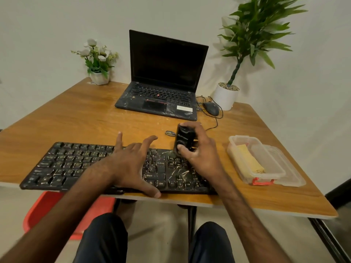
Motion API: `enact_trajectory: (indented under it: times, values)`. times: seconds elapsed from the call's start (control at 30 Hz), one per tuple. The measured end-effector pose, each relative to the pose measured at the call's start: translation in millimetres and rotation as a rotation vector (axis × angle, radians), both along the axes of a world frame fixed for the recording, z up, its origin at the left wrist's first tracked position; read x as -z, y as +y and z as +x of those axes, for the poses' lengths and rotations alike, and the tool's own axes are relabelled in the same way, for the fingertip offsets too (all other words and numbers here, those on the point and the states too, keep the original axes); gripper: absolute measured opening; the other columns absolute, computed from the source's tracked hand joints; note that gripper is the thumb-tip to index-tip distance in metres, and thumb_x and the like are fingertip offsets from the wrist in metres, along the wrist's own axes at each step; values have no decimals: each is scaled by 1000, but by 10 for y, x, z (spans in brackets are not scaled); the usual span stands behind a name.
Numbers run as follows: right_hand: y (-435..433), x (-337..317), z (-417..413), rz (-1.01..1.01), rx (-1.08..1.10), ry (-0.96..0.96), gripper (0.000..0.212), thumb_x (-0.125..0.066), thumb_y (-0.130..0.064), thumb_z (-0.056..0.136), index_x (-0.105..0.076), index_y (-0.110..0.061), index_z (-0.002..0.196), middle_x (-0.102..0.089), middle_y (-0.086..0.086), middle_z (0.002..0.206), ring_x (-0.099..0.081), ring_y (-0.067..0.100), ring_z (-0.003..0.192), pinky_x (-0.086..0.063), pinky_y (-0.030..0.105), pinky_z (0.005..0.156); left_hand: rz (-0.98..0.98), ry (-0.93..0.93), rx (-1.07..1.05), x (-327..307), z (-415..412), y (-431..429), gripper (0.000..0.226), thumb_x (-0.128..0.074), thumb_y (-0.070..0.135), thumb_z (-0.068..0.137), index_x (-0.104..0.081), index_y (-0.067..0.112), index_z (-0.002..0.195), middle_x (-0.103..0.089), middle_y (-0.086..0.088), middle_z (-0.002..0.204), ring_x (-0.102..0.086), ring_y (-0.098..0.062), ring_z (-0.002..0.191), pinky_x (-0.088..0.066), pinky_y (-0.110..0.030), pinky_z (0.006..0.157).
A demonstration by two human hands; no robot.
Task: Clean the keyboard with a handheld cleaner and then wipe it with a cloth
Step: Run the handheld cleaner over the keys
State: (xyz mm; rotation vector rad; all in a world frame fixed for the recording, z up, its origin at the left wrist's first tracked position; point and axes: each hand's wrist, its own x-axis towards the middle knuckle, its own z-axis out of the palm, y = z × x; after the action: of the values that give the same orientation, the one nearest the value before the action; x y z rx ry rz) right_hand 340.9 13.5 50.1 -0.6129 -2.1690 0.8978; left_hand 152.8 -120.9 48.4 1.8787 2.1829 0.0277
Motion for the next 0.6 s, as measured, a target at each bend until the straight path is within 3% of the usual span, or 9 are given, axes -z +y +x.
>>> enact_trajectory:
  times: [0.1, 0.3, 0.5, 0.6]
  values:
    - [-67, 32, -123, 39, -25, -19, 56, -72, -9, 85, -46, -34, 129, -61, -11, 106, -64, -1, 92, -56, 16, 66, 29, 11, -12, 23, 46, -18, 148, -60, 97, 49, 31, 35, 147, -26, -5, 164, -20, -20, 153, 24, -66, 111]
    - [113, -18, 171, -47, 160, -20, 57, -72, -11, 86, -45, -39, 127, -54, -20, 104, -64, -2, 84, -54, 15, 57, -12, 36, -12, -4, 83, -21, 149, -59, 96, 52, 32, 29, 149, -23, -7, 164, -16, -22, 153, 24, -66, 111]
    - [-195, 39, -281, 50, -34, -26, 55, -71, -11, 86, -45, -34, 129, -55, -15, 108, -62, 0, 94, -58, 20, 63, -20, 39, -20, -12, 90, -17, 147, -58, 96, 53, 30, 29, 150, -21, -7, 165, -14, -21, 154, 25, -67, 110]
    - [-65, -5, -79, 43, 29, -71, 57, -72, -13, 86, -45, -38, 129, -56, -20, 103, -63, -4, 88, -58, 18, 63, -30, 20, -24, -11, 71, -22, 147, -59, 96, 53, 27, 28, 151, -19, -7, 166, -13, -21, 154, 24, -68, 110]
